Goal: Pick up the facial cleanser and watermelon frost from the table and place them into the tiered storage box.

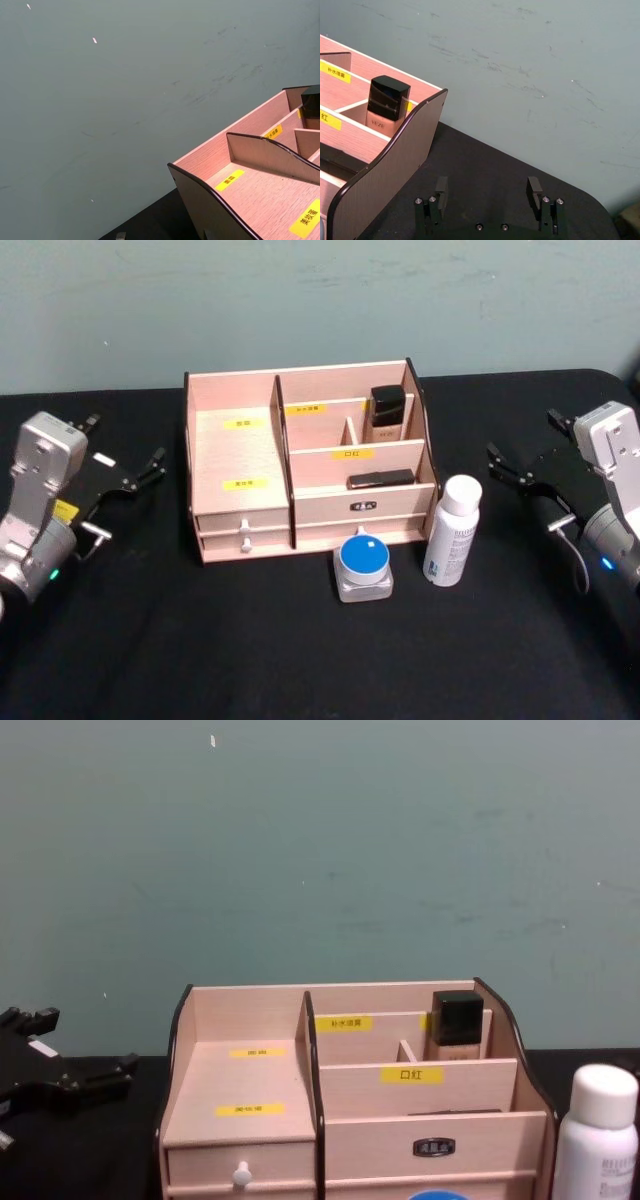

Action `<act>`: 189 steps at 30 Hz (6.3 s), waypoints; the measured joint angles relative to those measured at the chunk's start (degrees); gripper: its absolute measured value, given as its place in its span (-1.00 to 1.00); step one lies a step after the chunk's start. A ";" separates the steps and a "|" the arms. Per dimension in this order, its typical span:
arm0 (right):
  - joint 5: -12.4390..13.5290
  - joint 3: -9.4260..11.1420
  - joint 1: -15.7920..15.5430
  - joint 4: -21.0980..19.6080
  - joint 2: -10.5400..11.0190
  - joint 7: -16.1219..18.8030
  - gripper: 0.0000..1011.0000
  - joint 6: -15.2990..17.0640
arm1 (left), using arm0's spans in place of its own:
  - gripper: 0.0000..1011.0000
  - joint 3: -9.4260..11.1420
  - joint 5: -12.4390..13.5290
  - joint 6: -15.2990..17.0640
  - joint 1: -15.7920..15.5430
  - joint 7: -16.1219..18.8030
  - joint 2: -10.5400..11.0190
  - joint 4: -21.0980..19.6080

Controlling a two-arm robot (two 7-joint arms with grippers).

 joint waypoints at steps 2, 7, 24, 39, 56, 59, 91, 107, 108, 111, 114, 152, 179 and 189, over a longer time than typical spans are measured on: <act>0.00 0.00 0.00 0.00 0.00 0.00 0.98 0.00 | 1.00 0.00 0.00 0.00 0.00 0.00 0.00 0.00; 0.00 0.00 0.00 0.00 0.00 0.00 0.98 0.00 | 1.00 0.00 0.00 0.00 0.00 0.00 0.00 0.00; 0.00 0.00 0.00 0.00 0.00 0.00 0.98 0.00 | 1.00 0.00 0.00 0.00 0.00 0.00 0.00 0.00; 0.00 0.00 0.00 0.00 0.00 0.00 0.98 0.00 | 1.00 0.00 0.00 0.00 0.00 0.00 0.00 0.00; 0.89 1.96 -1.30 -2.04 0.64 1.42 0.98 -0.28 | 1.00 0.00 0.00 0.00 0.00 0.00 0.00 0.00; 1.13 3.05 -2.60 -5.43 1.94 2.02 0.98 0.30 | 1.00 0.00 0.00 0.00 0.00 0.00 0.00 0.00; 11.22 10.20 -19.34 -30.45 6.76 10.22 0.98 7.47 | 1.00 0.00 0.00 0.00 0.01 0.00 0.00 0.00; 13.15 10.43 -20.75 -27.78 5.63 14.65 0.98 11.65 | 1.00 0.00 0.00 0.00 0.00 0.00 0.00 0.00; 13.14 10.40 -20.66 -27.57 5.54 14.85 0.98 11.79 | 1.00 0.00 0.00 0.00 0.00 0.00 0.00 0.00; 12.78 10.21 -20.36 -26.61 5.13 15.26 0.98 12.33 | 1.00 0.00 0.00 0.00 0.00 0.00 0.00 0.00; 12.30 10.08 -20.09 -25.66 4.58 15.69 0.98 12.54 | 1.00 0.00 0.00 0.00 0.00 0.00 0.00 0.00; 7.40 8.66 -11.21 -12.03 -3.69 24.58 0.98 10.72 | 1.00 0.00 0.00 0.00 0.00 0.00 0.00 0.00; 7.03 8.34 -10.06 -10.88 -4.21 25.40 0.80 10.81 | 1.00 0.00 0.00 0.00 0.00 0.00 0.00 0.00; 7.09 8.39 -10.13 -10.97 -4.16 25.32 0.29 10.80 | 1.00 0.00 0.00 0.00 0.00 0.00 0.00 0.00</act>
